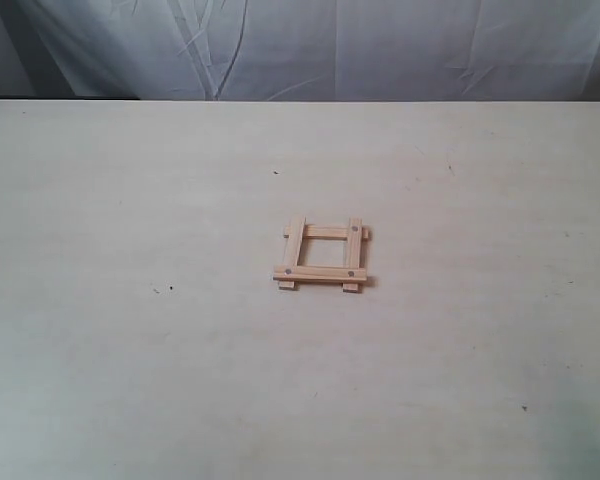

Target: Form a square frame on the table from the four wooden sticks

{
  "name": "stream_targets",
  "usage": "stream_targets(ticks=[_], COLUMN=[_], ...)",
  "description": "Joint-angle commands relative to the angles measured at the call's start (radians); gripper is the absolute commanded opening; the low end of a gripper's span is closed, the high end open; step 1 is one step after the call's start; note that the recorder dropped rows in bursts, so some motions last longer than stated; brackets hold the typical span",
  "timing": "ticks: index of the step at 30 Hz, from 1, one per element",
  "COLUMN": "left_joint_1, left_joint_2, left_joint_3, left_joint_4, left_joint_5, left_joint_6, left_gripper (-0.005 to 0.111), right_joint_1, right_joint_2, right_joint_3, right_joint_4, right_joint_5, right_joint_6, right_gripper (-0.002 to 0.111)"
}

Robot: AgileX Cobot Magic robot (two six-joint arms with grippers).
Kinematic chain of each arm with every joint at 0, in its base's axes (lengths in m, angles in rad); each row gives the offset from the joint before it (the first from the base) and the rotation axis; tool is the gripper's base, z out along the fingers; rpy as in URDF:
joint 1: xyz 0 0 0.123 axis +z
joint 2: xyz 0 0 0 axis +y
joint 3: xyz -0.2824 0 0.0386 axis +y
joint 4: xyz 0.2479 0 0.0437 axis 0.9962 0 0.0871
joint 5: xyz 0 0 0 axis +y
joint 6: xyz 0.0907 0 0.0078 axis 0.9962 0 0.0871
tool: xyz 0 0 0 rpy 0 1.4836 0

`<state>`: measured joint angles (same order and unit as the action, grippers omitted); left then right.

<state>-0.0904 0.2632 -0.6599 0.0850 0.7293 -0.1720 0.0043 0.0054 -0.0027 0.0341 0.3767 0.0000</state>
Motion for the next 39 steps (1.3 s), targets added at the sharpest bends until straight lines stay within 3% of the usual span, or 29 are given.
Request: stream_targets(ticks=[1,28,32,39], left_joint_1=[-0.001,0.001,0.035,0.082], left_joint_2=[-0.007,-0.014,-0.050,-0.156], left_joint_3=[0.004,0.019,0.091,0.363], left_joint_4=[0.006,0.025,0.021,0.028], left_joint_5=[-0.005,-0.003,-0.082,-0.326], left_joint_6=[0.000,0.000,-0.002,-0.004], left_gripper=[0.000,0.000,0.000,0.000], right_joint_1=[-0.004,-0.004,-0.004,-0.004], right_joint_2=[-0.005,-0.005,-0.005,-0.005], right_joint_3=[0.003,0.003,0.003,0.003], right_joint_4=[-0.002,0.000,-0.002,0.000], right_joint_5=[-0.014,-0.014,-0.014,-0.014], right_joint_6=[0.000,0.000,0.000,0.000], right_gripper=[0.000,0.000,0.000,0.000])
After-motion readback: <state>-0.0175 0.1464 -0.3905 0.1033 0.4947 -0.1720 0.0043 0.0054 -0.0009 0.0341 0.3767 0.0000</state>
